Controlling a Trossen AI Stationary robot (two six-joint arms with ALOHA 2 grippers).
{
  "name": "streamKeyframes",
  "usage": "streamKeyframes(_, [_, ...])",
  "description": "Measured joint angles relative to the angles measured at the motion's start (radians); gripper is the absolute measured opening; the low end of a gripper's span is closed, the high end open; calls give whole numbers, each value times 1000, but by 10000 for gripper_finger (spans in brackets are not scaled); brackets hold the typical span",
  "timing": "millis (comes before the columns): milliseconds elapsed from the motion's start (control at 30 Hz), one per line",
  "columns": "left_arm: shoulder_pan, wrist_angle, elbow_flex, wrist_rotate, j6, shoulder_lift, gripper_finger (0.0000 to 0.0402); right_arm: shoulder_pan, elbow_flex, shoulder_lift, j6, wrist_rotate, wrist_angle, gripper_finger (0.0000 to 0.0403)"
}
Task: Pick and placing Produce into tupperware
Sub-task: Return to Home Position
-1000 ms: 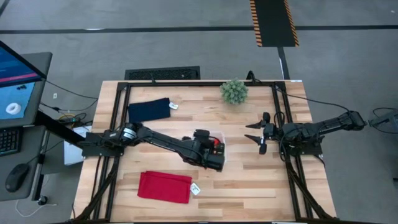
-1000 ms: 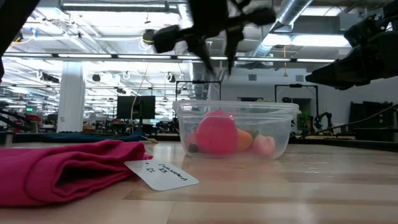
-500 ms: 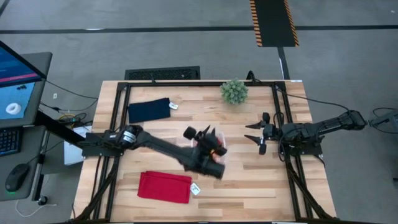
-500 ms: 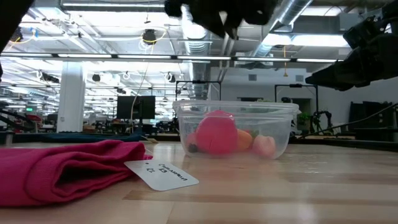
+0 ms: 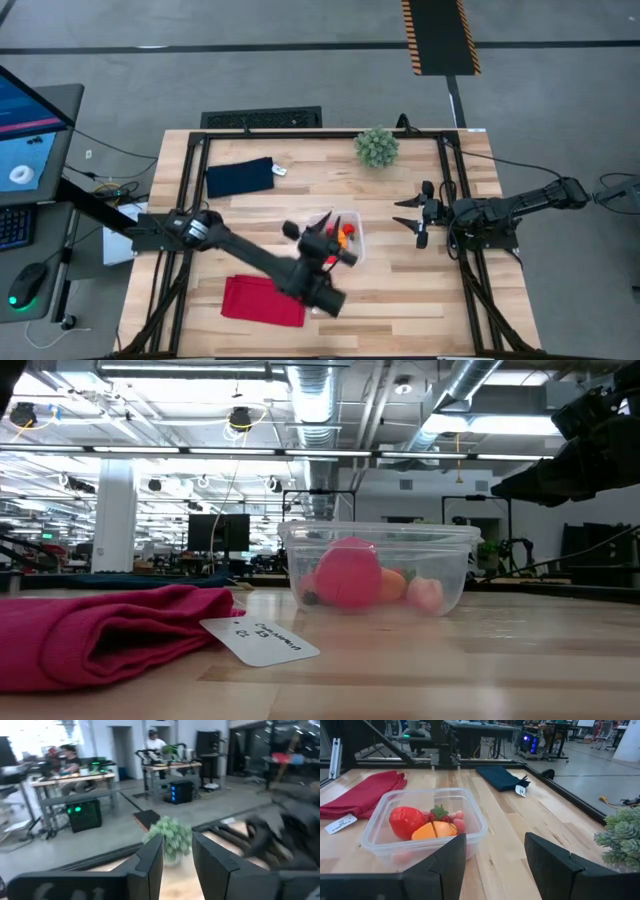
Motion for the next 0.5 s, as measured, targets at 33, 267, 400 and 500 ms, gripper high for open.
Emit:
streamKeyframes(33, [10,39,19,0,39,0,96,0,0,0,0,0,0,224])
streamKeyframes(267, [72,484,188,113,642,2,96,0,0,0,0,0,0,224])
streamKeyframes(400, [102,1012,194,243,1281,-36,96,0,0,0,0,0,-1,224])
streamKeyframes(500, [117,1313,190,567,1673,-43,96,0,0,1,0,0,0,224])
